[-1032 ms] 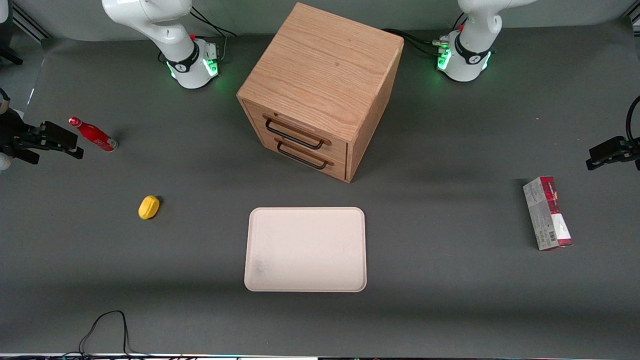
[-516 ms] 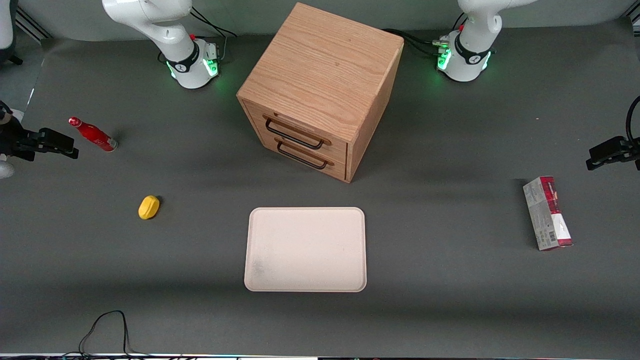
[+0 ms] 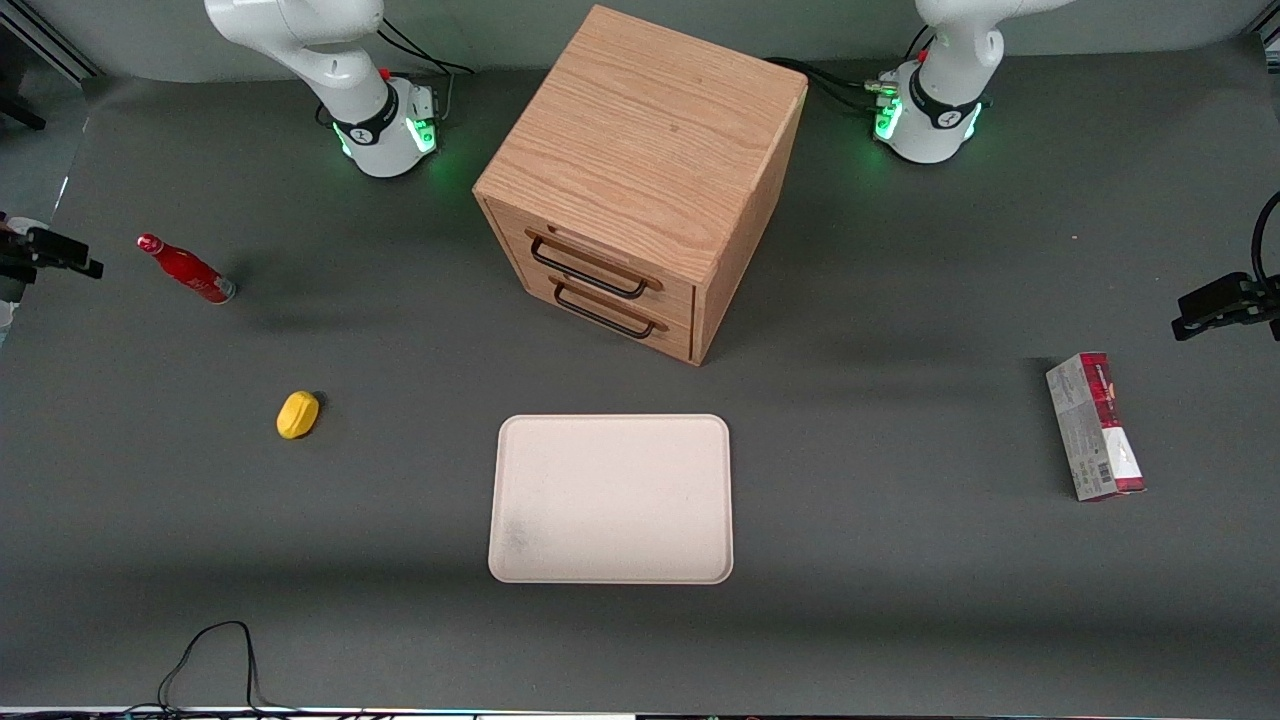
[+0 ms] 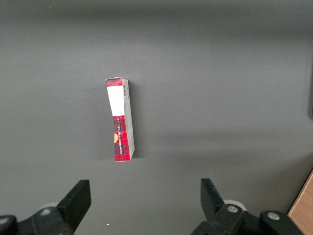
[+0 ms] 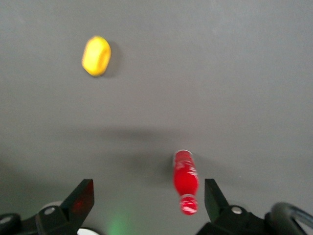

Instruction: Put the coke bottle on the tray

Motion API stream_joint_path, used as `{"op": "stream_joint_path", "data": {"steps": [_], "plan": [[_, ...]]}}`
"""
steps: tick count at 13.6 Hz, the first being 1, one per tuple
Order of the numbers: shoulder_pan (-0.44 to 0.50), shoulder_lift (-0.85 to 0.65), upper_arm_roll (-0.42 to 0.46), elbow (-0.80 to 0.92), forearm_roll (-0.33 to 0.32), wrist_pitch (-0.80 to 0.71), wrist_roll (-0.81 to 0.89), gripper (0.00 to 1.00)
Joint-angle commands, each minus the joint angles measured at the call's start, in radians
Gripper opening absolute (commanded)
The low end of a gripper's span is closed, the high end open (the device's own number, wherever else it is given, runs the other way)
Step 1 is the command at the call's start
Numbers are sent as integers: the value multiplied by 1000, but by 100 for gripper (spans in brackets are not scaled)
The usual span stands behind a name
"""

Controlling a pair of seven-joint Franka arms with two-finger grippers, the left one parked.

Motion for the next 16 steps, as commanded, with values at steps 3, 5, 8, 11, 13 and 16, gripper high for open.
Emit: {"op": "stream_joint_path", "data": {"steps": [3,5,8,11,13,16], "plan": [[13,-117,-144,-315,-12,275,-167,100],[13,-121,-211,-392,-13,367,-219,100],[10,-108,-276,-487,-91,538,-223,100],[10,-106,-283,-511,-93,550,-224,100],[10,-105,-284,-515,-93,550,-224,100],[9,-98,-284,-518,-93,550,-224,89]]}}
